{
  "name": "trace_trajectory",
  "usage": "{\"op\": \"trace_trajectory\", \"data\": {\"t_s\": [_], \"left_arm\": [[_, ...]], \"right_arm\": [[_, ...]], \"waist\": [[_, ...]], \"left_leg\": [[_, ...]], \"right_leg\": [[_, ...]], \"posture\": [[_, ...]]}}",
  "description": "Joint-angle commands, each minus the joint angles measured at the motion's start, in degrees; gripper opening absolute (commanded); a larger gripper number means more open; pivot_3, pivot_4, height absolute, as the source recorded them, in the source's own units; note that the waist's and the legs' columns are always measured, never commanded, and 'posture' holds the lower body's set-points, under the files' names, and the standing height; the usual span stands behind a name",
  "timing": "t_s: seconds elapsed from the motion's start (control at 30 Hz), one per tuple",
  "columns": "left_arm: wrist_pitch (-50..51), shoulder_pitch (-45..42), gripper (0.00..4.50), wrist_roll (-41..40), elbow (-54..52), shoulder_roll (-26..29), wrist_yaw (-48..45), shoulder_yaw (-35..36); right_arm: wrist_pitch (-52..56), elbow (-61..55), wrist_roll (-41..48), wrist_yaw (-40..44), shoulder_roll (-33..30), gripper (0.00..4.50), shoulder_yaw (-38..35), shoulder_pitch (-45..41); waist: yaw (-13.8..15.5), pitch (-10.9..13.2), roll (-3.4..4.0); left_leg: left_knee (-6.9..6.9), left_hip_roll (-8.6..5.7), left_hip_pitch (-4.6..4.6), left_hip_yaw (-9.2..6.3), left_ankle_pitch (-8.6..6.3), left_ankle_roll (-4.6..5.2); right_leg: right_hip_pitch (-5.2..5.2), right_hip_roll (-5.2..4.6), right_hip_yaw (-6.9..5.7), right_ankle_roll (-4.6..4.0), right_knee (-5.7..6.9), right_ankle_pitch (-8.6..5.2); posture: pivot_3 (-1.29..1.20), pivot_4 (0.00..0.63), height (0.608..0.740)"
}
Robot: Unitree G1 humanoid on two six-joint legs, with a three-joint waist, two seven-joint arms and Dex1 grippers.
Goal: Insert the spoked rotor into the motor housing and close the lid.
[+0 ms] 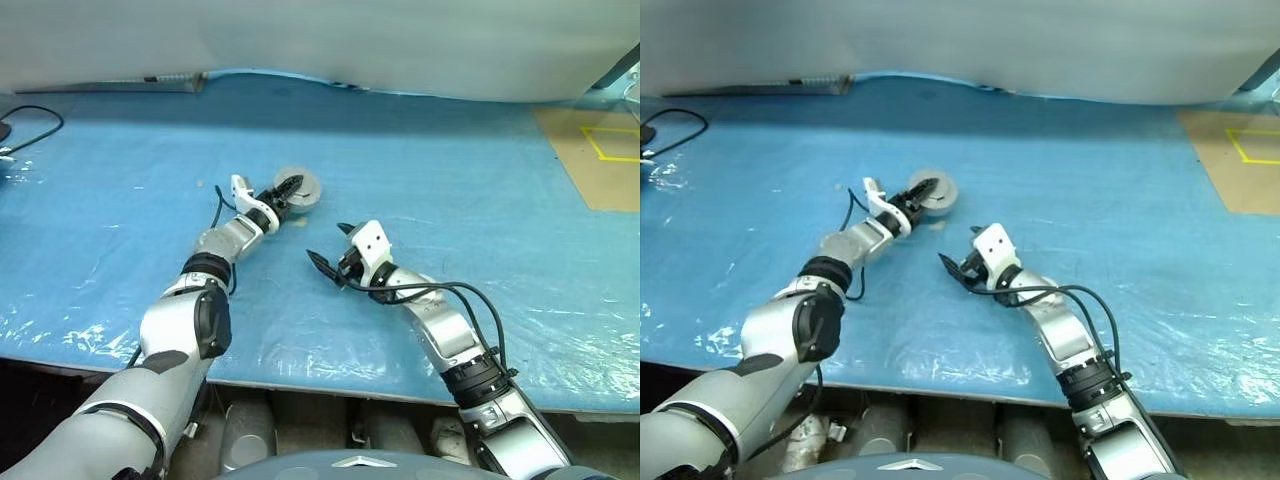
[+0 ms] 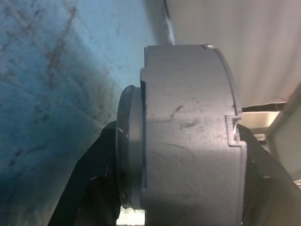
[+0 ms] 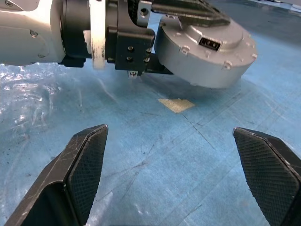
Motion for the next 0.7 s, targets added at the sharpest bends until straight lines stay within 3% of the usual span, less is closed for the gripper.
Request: {"op": "trace_trajectory", "data": {"t_s": [0.03, 0.1, 0.3, 0.5, 0.7], "left_arm": [[-3.9, -3.5, 2.38, 2.2, 1.2, 1.1, 1.4, 1.9], [-4.7, -3.7, 2.38, 3.2, 2.0, 1.1, 2.6, 2.7], [-2.6, -2.5, 4.40, 5.5, 2.0, 1.7, 4.9, 3.9], [5.0, 2.4, 4.46, 8.0, -1.3, 5.1, 5.7, 2.4], [12.8, 16.7, 4.46, 17.6, -18.7, 8.6, 1.3, -11.3]], "right_arm": [[-0.9, -0.9, -0.9, 0.4, 0.6, 4.50, -1.5, 0.4], [-0.7, -1.0, -1.1, 0.4, 0.8, 4.50, -1.6, 0.6], [-0.2, -1.7, -2.1, 0.6, 1.6, 4.50, -1.8, 1.4], [0.9, -2.6, -1.5, 1.6, 1.9, 4.50, -2.1, 2.3], [1.2, -2.7, -1.6, 2.2, 2.5, 4.50, -2.5, 3.0]], "waist": [[0.0, 0.0, -0.01], [0.1, 0.0, -0.03], [0.2, 0.0, -0.03], [-0.2, 0.0, -0.02], [-1.0, -0.2, 0.06]], "left_leg": [[0.00, 0.00, -0.02, -0.01, 0.00, 0.00], [0.00, 0.00, -0.03, -0.03, 0.00, 0.00], [0.02, 0.02, 0.25, -0.04, -0.09, -0.13], [0.01, 0.05, 0.72, 0.01, -0.10, -0.14], [-0.17, 0.16, 1.18, 0.26, -0.11, -0.13]], "right_leg": [[0.00, 0.00, -0.01, -0.01, 0.00, 0.00], [0.00, -0.01, -0.03, -0.01, 0.00, 0.01], [0.28, -0.03, -0.04, -0.08, 0.01, 0.01], [0.69, -0.03, 0.00, -0.36, -0.02, -0.16], [1.14, -0.04, 0.02, -0.57, -0.03, -0.28]], "posture": [[0.00, 0.150, 0.740], [0.00, 0.150, 0.740], [0.00, 0.150, 0.740], [0.00, 0.150, 0.740], [0.00, 0.150, 0.740]]}}
